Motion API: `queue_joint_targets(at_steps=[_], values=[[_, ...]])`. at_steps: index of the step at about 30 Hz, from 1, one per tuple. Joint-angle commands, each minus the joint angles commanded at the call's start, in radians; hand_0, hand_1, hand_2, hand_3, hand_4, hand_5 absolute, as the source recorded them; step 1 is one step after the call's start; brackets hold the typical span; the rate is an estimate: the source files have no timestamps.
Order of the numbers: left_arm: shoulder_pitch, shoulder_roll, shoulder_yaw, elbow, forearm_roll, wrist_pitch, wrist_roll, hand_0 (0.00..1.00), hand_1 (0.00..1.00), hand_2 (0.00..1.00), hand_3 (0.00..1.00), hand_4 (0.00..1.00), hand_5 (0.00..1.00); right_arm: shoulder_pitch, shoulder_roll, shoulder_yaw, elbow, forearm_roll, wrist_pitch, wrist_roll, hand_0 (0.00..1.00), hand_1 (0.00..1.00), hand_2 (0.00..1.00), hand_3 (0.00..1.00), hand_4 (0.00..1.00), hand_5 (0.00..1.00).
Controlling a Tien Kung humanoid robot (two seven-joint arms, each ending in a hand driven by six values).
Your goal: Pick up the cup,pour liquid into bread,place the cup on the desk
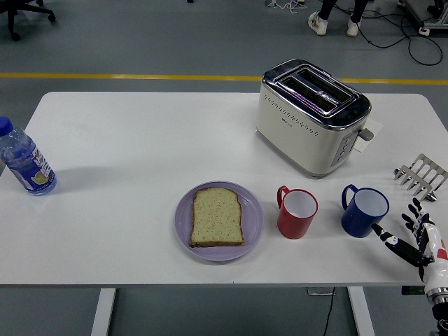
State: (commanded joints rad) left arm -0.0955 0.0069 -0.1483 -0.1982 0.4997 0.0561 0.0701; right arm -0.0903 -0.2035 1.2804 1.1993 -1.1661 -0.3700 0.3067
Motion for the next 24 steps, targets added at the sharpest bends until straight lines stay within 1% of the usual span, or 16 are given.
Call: queue_joint_targets(at_steps=[8,14,18,24], values=[[0.002,0.000,0.001,0.000,0.000,0.000,0.000,0.634,0.645,0.656,0.550,0.323,0.834,-0.004,-0.004,-0.007,0.009,0.000,0.000,-0.002,0.942,0.898,0.983,0.998,0.998,0.172],[-0.002,0.001,-0.003,-0.001,0.002,0.000,0.000,0.635,0.645,0.656,0.552,0.323,0.834,0.010,0.008,-0.025,0.011,-0.007,-0.004,-0.002,0.945,0.897,0.982,0.998,0.998,0.164],[-0.007,0.000,-0.011,-0.001,0.002,0.000,0.000,0.635,0.646,0.656,0.552,0.323,0.834,0.032,0.021,-0.038,0.002,-0.013,0.006,-0.011,0.946,0.896,0.981,0.998,0.998,0.162],[-0.010,0.000,-0.013,-0.002,0.001,-0.001,0.000,0.635,0.646,0.656,0.552,0.323,0.835,0.056,0.035,-0.059,-0.012,-0.014,-0.001,-0.019,0.948,0.897,0.980,0.998,0.998,0.157]])
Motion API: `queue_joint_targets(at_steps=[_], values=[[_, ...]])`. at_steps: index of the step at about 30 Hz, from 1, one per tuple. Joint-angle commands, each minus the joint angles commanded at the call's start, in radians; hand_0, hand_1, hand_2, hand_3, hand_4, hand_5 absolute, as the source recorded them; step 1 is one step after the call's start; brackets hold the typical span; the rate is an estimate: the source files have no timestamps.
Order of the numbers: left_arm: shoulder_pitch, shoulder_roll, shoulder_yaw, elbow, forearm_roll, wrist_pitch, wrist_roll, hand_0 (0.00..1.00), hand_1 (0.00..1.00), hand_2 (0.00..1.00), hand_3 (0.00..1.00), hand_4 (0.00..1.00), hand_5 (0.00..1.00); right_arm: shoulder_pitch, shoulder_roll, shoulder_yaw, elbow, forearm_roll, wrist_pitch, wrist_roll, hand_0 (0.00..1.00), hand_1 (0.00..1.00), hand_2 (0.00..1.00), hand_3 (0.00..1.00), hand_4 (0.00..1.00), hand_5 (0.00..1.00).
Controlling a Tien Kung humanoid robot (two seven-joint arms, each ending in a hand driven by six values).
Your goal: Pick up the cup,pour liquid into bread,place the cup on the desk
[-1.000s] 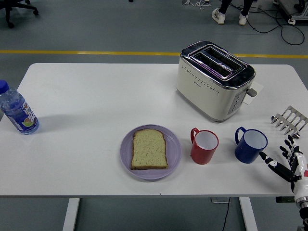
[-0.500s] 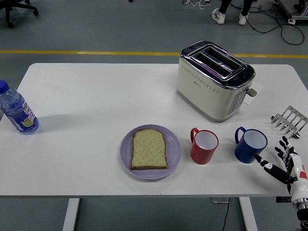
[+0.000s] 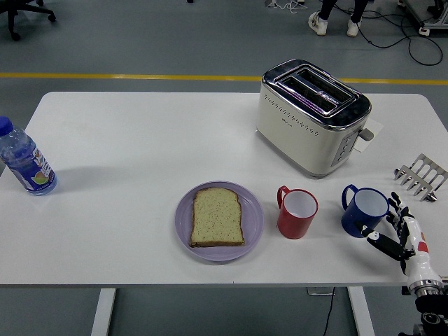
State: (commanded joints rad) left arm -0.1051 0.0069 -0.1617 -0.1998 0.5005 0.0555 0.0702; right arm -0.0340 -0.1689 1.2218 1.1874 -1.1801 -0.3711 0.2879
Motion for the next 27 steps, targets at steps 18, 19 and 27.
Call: queue_joint_targets(at_steps=[18,19,27], values=[[-0.006,0.001,-0.004,0.000,-0.004,0.000,0.000,0.634,0.646,0.656,0.551,0.323,0.836,0.075,0.046,-0.026,-0.065,0.006,-0.022,0.013,0.951,0.887,0.979,0.998,0.998,0.152],[-0.006,0.001,-0.003,0.000,-0.003,0.000,0.000,0.634,0.646,0.656,0.551,0.323,0.836,0.078,0.047,-0.027,-0.068,0.007,-0.023,0.015,0.951,0.887,0.979,0.998,0.998,0.152],[-0.007,0.000,-0.003,0.000,-0.002,0.000,0.000,0.634,0.646,0.656,0.552,0.324,0.837,0.105,0.054,-0.037,-0.090,0.023,-0.035,0.035,0.946,0.881,0.974,0.998,0.998,0.150]])
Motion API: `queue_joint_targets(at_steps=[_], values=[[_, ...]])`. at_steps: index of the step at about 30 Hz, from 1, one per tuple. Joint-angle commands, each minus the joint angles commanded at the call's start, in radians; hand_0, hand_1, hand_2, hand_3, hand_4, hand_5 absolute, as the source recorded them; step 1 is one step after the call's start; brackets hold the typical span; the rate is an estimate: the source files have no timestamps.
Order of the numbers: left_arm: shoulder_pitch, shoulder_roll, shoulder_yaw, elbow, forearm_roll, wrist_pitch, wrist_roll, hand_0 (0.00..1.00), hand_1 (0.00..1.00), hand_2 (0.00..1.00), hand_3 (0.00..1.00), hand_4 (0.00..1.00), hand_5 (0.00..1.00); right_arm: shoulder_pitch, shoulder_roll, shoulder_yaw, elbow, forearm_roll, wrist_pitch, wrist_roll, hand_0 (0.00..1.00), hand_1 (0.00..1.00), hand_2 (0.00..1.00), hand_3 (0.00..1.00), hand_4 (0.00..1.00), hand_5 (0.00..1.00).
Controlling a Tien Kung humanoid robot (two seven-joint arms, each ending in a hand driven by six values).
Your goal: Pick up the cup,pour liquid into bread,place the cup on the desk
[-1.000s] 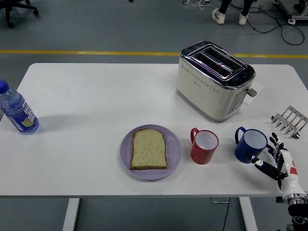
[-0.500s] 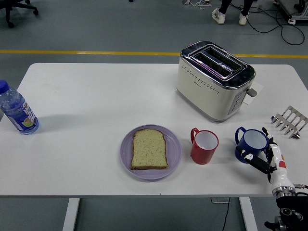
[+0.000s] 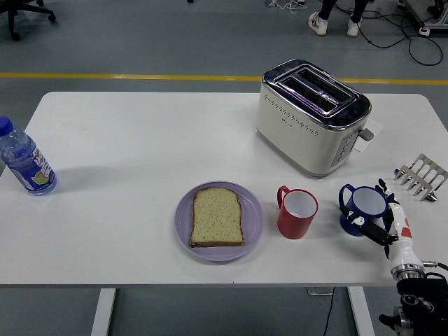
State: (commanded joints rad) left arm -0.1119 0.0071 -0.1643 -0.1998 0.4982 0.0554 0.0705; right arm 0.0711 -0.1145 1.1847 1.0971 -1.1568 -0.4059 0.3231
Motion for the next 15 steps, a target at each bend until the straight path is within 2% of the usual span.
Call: queue_joint_targets(at_steps=[1,12,15], values=[[0.000,0.000,0.000,0.000,0.000,0.000,0.000,0.635,0.646,0.656,0.552,0.323,0.838,0.002,0.001,-0.002,-0.003,0.004,-0.002,0.003,0.937,0.859,0.965,0.998,0.998,0.139],[0.003,-0.001,0.001,0.000,-0.001,0.000,0.000,0.635,0.647,0.656,0.551,0.323,0.837,0.021,0.005,-0.038,-0.043,0.045,-0.020,0.035,0.936,0.857,0.962,0.998,0.998,0.141],[0.006,-0.002,0.005,0.000,-0.001,0.000,0.000,0.636,0.646,0.657,0.551,0.325,0.841,0.027,0.007,-0.058,-0.060,0.074,-0.034,0.065,0.931,0.845,0.950,0.998,0.993,0.130]])
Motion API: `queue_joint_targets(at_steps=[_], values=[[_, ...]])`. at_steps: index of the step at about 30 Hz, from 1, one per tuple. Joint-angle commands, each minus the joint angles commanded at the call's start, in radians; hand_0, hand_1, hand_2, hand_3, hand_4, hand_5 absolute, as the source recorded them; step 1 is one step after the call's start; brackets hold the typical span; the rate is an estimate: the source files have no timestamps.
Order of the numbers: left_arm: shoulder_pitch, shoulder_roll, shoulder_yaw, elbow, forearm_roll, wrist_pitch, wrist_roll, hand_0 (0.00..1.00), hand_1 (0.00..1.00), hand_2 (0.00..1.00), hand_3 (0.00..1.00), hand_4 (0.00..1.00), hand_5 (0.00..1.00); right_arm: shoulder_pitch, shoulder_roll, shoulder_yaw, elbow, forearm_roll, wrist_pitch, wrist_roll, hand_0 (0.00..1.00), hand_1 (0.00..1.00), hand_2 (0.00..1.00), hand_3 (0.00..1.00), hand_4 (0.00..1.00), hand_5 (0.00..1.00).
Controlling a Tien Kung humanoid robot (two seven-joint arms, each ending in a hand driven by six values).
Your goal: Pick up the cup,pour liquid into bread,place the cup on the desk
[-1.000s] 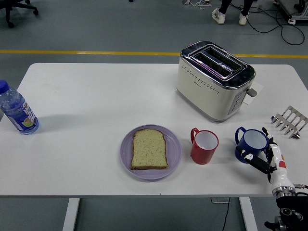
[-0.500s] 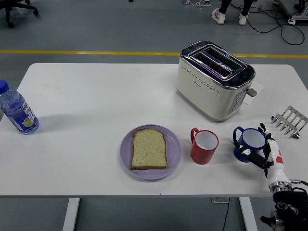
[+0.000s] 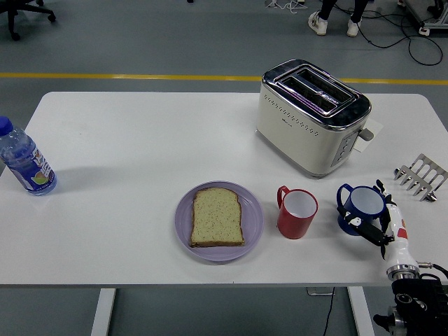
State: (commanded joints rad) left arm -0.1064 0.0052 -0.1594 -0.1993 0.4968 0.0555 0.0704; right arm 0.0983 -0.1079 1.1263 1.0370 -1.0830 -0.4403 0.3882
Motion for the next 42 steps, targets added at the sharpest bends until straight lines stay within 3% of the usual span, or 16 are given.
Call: queue_joint_targets(at_steps=[21,23,42], values=[[0.011,-0.004,0.014,0.000,-0.004,0.000,0.000,0.635,0.646,0.657,0.552,0.321,0.837,0.057,0.017,-0.103,-0.107,0.137,-0.067,0.142,0.907,0.793,0.911,0.994,0.973,0.116],[0.012,-0.004,0.015,0.000,-0.004,0.000,0.000,0.635,0.646,0.657,0.552,0.322,0.838,0.062,0.018,-0.108,-0.115,0.152,-0.074,0.153,0.876,0.738,0.876,0.973,0.965,0.111],[-0.001,-0.005,0.001,-0.001,0.000,0.000,-0.001,0.635,0.644,0.657,0.551,0.323,0.839,0.105,0.026,-0.128,-0.182,0.200,-0.078,0.170,0.847,0.695,0.827,0.930,0.944,0.089]])
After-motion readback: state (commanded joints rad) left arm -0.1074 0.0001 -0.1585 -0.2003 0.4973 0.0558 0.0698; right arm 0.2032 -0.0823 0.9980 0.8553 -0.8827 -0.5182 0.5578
